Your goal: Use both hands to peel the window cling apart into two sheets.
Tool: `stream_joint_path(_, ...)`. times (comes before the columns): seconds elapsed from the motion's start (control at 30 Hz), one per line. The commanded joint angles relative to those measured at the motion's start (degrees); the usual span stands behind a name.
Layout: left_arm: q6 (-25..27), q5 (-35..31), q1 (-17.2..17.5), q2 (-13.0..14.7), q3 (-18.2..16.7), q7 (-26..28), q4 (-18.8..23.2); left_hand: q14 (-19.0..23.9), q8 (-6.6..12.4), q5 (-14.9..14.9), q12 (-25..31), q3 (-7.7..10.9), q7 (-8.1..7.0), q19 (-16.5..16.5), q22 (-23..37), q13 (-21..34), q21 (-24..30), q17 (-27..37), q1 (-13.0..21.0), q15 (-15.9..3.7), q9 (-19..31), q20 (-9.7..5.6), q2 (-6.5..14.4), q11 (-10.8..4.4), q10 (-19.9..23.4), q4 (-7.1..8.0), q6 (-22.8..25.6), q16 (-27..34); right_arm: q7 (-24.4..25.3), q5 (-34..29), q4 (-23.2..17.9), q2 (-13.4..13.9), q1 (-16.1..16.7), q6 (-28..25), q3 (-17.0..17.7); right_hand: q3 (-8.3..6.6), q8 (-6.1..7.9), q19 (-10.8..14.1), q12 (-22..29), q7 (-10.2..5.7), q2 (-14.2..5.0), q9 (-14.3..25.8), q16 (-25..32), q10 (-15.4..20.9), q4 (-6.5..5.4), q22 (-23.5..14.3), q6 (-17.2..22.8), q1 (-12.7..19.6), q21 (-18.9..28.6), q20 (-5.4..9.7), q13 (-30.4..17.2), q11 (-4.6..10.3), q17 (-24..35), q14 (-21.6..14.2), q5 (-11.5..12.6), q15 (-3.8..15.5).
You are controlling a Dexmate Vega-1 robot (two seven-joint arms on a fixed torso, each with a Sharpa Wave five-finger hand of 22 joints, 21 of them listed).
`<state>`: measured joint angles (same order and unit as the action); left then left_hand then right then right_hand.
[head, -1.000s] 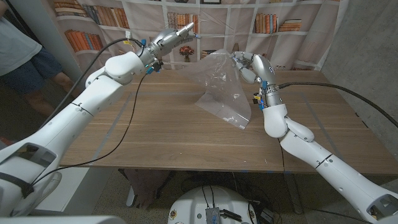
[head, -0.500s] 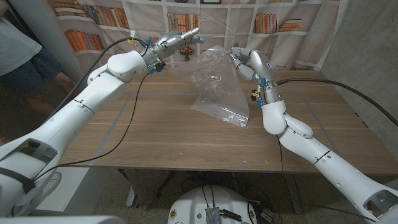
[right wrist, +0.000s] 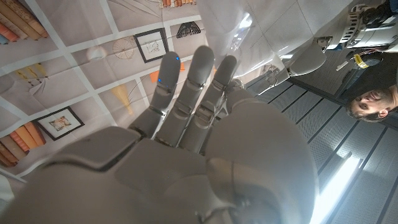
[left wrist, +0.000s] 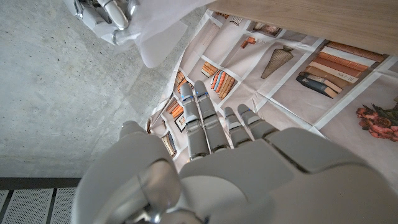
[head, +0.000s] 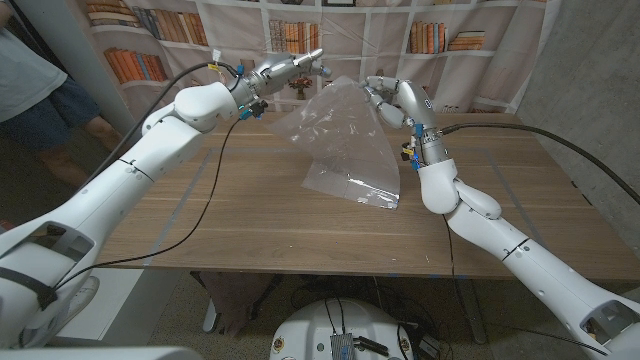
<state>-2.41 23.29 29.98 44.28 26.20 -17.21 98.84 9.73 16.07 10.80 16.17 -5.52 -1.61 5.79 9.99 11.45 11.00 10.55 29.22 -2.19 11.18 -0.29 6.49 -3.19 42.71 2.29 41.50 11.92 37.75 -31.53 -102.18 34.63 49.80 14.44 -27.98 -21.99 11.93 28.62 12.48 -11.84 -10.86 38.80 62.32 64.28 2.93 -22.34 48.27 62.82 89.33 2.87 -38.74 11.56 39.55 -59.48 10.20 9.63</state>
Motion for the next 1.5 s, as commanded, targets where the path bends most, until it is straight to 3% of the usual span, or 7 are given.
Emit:
stream_joint_path(0.03,0.65,0.69,0.32,0.34,0.03,-0.4,0.58,1.61,0.56,0.09,0.61,-0.61,0.71,0.13,0.19,0.05,0.19,0.15,-0.75,-1.64,0.0,0.28,-0.1,-0.26,2.35,0.41,1.81,0.67,-0.82,-0.18,0.71,-0.22,-0.45,-0.53,-0.38,-0.31,0.38,-0.25,-0.12,-0.22,-0.07,0.14,0.39,-0.2,0.14,0.04,0.5,-0.25,0.27,8.98,0.12,-0.12,0.03,0.25,0.35,3.5)
stream_joint_path(0.33,0.66,1.12,0.18,0.03,0.32,-0.9,0.01,2.69,1.4,0.17,0.7,-0.9,1.12,0.04,0.19,0.09,0.22,0.15,-1.18,-1.49,0.05,0.68,-0.07,-0.12,4.61,0.72,4.89,0.74,-1.22,0.4,1.16,-0.12,-0.67,-0.63,-0.49,-0.34,0.34,-0.25,-0.1,-0.22,-0.07,0.02,0.45,-0.13,0.18,0.05,0.54,-0.3,0.27,8.98,0.21,-0.12,-0.07,0.31,0.34,3.5)
stream_joint_path(0.4,-0.97,0.09,2.42,-1.41,-0.53,3.84,0.57,2.78,1.16,0.19,0.61,-0.94,0.71,0.12,0.2,0.1,0.26,0.16,-1.22,-1.46,0.05,0.68,-0.06,-0.14,4.71,0.75,4.43,0.72,-1.09,0.52,1.3,-0.11,-0.7,-0.39,-0.51,-0.35,0.31,-0.24,-0.09,-0.22,-0.05,-0.03,0.48,-0.11,0.22,0.04,0.53,-0.29,0.3,8.99,0.24,-0.11,-0.08,0.31,0.34,3.5)
stream_joint_path(0.5,1.21,2.01,0.34,-0.64,0.26,-0.45,-0.53,3.16,-0.52,0.24,-0.04,-1.06,-0.44,0.21,0.2,0.14,0.32,0.16,-1.25,-1.54,0.06,0.98,-0.04,-0.27,4.58,0.82,0.87,0.62,-0.9,0.19,1.2,0.02,-0.65,-0.34,-0.55,-0.37,0.3,-0.29,-0.08,-0.23,-0.06,-0.09,0.48,-0.13,0.25,0.04,0.58,-0.32,0.27,8.98,0.26,-0.12,-0.17,0.34,0.34,3.5)
stream_joint_path(0.97,2.21,3.47,-3.14,-2.04,2.22,-5.06,-3.71,3.22,-0.93,0.29,-0.44,-1.11,0.08,-0.02,0.21,0.19,0.26,0.2,-1.43,-1.28,0.05,1.01,0.33,0.12,5.28,1.07,0.7,0.4,-0.2,-1.15,-0.44,0.66,-0.42,1.79,-0.36,-0.42,0.38,-0.27,-0.05,-0.21,-0.04,-0.07,0.63,-0.06,0.38,0.01,0.67,-0.4,0.34,8.98,0.47,-0.1,-0.37,0.44,0.32,3.5)
stream_joint_path(1.23,2.01,3.64,-3.43,-2.39,2.61,-5.64,-4.16,4.53,0.27,0.31,-0.2,-1.32,1.25,-0.13,0.22,0.21,0.27,0.23,-1.95,-1.3,0.03,1.01,0.59,0.2,7.93,1.52,4.77,0.63,-0.46,-0.84,0.16,0.37,-0.46,1.76,-0.14,-0.43,0.37,-0.27,-0.09,-0.21,-0.04,-0.09,0.86,-0.18,0.39,0.01,0.67,-0.48,0.32,8.97,0.55,-0.11,-0.28,0.31,0.32,3.5)
stream_joint_path(1.5,1.75,4.1,-3.04,-2.35,2.27,-5.46,-4.23,4.68,-0.02,0.33,-0.75,-1.36,1.34,-0.01,0.21,0.22,0.32,0.22,-1.99,-1.27,0.04,0.87,0.7,0.41,7.55,1.62,4.53,0.52,-0.26,-1.08,-0.17,0.58,-0.05,2.31,0.04,-0.48,0.3,-0.32,-0.08,-0.24,-0.07,-0.21,0.89,-0.15,0.44,0.02,0.64,-0.53,0.3,8.97,0.67,-0.1,-0.44,0.38,0.31,3.5)
